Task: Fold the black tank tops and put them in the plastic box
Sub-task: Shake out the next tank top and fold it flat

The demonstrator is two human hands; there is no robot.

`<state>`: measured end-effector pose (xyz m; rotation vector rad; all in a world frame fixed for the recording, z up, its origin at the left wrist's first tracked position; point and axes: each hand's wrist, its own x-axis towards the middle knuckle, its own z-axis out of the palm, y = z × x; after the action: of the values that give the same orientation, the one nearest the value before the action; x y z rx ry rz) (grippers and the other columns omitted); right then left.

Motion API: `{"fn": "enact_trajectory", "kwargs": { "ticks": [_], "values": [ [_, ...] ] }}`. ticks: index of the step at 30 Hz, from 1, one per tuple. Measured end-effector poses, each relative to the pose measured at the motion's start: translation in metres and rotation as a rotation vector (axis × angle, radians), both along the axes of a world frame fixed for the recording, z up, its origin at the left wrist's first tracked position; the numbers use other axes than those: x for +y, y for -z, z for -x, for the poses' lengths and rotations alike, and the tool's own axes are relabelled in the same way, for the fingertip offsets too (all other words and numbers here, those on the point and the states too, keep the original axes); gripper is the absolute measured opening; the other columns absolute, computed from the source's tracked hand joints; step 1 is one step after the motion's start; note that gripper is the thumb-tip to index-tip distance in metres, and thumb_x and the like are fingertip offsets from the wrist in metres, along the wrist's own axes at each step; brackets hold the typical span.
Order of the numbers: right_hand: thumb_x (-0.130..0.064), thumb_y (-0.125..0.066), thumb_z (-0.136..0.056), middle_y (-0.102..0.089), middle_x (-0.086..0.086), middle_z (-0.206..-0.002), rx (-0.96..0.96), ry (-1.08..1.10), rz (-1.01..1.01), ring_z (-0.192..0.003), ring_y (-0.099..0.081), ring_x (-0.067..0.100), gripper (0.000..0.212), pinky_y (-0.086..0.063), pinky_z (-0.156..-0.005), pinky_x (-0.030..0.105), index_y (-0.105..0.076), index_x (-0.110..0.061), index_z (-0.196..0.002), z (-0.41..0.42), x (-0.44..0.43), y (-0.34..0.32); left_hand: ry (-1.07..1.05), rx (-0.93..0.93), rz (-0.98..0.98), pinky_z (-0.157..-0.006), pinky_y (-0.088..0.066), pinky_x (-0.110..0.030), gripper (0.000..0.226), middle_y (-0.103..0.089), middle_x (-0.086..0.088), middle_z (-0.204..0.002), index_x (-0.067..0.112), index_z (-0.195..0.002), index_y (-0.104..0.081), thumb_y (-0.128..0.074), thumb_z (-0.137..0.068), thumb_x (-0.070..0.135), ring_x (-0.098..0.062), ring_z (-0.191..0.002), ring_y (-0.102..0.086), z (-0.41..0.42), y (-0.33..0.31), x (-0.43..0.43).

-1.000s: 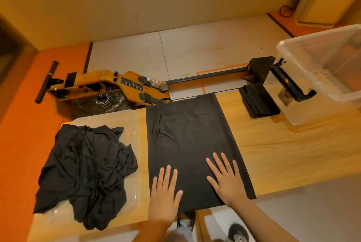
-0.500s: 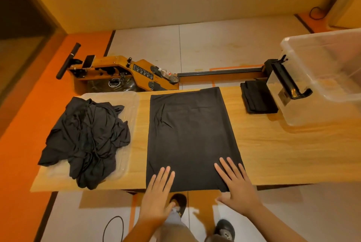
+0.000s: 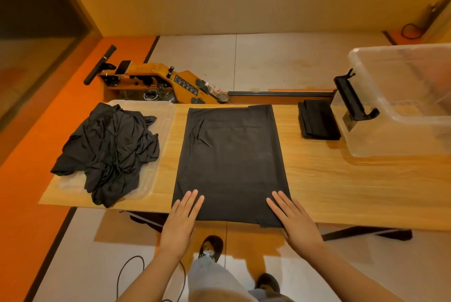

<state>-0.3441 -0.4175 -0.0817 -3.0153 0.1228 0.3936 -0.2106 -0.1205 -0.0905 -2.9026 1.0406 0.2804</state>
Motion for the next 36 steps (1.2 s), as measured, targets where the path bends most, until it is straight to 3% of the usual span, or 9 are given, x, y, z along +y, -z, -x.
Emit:
{"fn": "enact_trajectory", "kwargs": {
  "ticks": [3, 8, 11, 14, 18, 23, 28, 31, 36],
  "values": [
    [-0.019, -0.087, -0.057, -0.053, 0.003, -0.141, -0.039, 0.012, -0.028, -0.131, -0.048, 0.022, 0.086, -0.004, -0.113, 0.033, -0.052, -0.023, -0.136, 0.004, -0.001, -0.004, -0.083, 0.028, 0.017, -0.112, -0.030, -0.047, 0.119, -0.039, -0.013, -0.150, 0.013, -0.147, -0.028, -0.094, -0.049, 0.029, -0.029, -0.140, -0.031, 0.009, -0.002, -0.014],
    [-0.026, -0.049, -0.097, -0.028, -0.008, -0.155, -0.117, 0.033, -0.173, -0.145, -0.020, 0.010, 0.047, 0.006, -0.117, 0.028, -0.042, -0.031, -0.143, 0.000, -0.008, -0.021, -0.145, 0.000, 0.061, -0.114, -0.012, -0.043, 0.094, -0.045, -0.014, -0.147, 0.011, -0.141, -0.046, -0.087, -0.056, 0.004, -0.030, -0.138, -0.035, 0.016, -0.003, -0.023],
    [-0.027, -0.043, -0.099, -0.032, -0.012, -0.154, -0.149, 0.097, -0.254, -0.143, -0.024, 0.003, 0.039, -0.002, -0.117, 0.029, -0.048, -0.032, -0.138, -0.006, -0.014, -0.027, -0.171, 0.090, 0.162, -0.118, -0.007, -0.036, 0.087, -0.034, -0.006, -0.154, 0.018, -0.146, -0.035, -0.075, -0.071, -0.002, -0.022, -0.144, -0.023, 0.014, -0.008, -0.017],
    [-0.026, -0.045, -0.098, -0.037, -0.009, -0.151, -0.129, 0.138, -0.247, -0.138, -0.035, 0.006, 0.043, -0.008, -0.118, 0.028, -0.043, -0.029, -0.142, -0.009, -0.013, -0.034, -0.180, 0.146, 0.292, -0.120, 0.001, -0.027, 0.063, -0.019, 0.006, -0.159, 0.026, -0.149, -0.025, -0.048, -0.096, 0.002, -0.009, -0.146, -0.005, 0.010, -0.014, -0.011],
    [-0.023, -0.048, -0.098, -0.037, -0.007, -0.152, -0.055, 0.169, -0.215, -0.137, -0.038, 0.016, 0.052, -0.014, -0.118, 0.030, -0.034, -0.027, -0.147, -0.007, -0.012, -0.038, -0.182, 0.136, 0.361, -0.117, -0.009, -0.022, 0.049, -0.029, 0.010, -0.155, 0.025, -0.145, -0.041, -0.042, -0.100, 0.007, -0.005, -0.145, -0.020, 0.000, -0.023, -0.005],
    [-0.028, -0.043, -0.098, -0.060, -0.003, -0.131, -0.023, 0.136, -0.222, -0.130, -0.045, 0.019, 0.041, -0.023, -0.117, 0.032, -0.045, -0.027, -0.139, 0.002, -0.018, -0.041, -0.240, 0.087, 0.294, -0.112, -0.031, -0.028, 0.044, -0.055, 0.006, -0.137, 0.024, -0.138, -0.049, -0.047, -0.097, 0.010, -0.016, -0.132, -0.043, -0.004, -0.036, -0.006],
    [-0.033, -0.044, -0.097, -0.063, -0.009, -0.096, -0.094, 0.173, -0.315, -0.097, -0.053, 0.008, 0.006, -0.043, -0.081, 0.019, -0.049, -0.033, -0.098, 0.008, -0.029, -0.052, -0.220, 0.129, 0.237, -0.093, -0.046, -0.027, 0.030, -0.064, 0.005, -0.118, 0.025, -0.122, -0.057, -0.050, -0.094, 0.014, -0.015, -0.114, -0.053, -0.012, -0.048, -0.003],
    [-0.030, -0.049, -0.096, -0.060, -0.014, -0.091, -0.128, 0.181, -0.383, -0.086, -0.051, 0.003, 0.007, -0.040, -0.071, 0.016, -0.055, -0.030, -0.098, 0.015, -0.032, -0.052, -0.190, 0.158, 0.234, -0.089, -0.050, -0.027, 0.020, -0.066, 0.009, -0.114, 0.027, -0.109, -0.056, -0.054, -0.092, 0.017, -0.014, -0.109, -0.057, -0.013, -0.049, 0.001],
    [-0.032, -0.047, -0.098, -0.059, -0.016, -0.088, -0.099, 0.219, -0.462, -0.085, -0.053, 0.004, 0.006, -0.044, -0.072, 0.019, -0.050, -0.034, -0.101, 0.029, -0.028, -0.056, -0.198, 0.213, 0.265, -0.077, -0.051, -0.027, 0.015, -0.063, 0.013, -0.107, 0.028, -0.102, -0.048, -0.052, -0.092, 0.018, -0.010, -0.101, -0.059, -0.004, -0.061, 0.008]
  ]
}}
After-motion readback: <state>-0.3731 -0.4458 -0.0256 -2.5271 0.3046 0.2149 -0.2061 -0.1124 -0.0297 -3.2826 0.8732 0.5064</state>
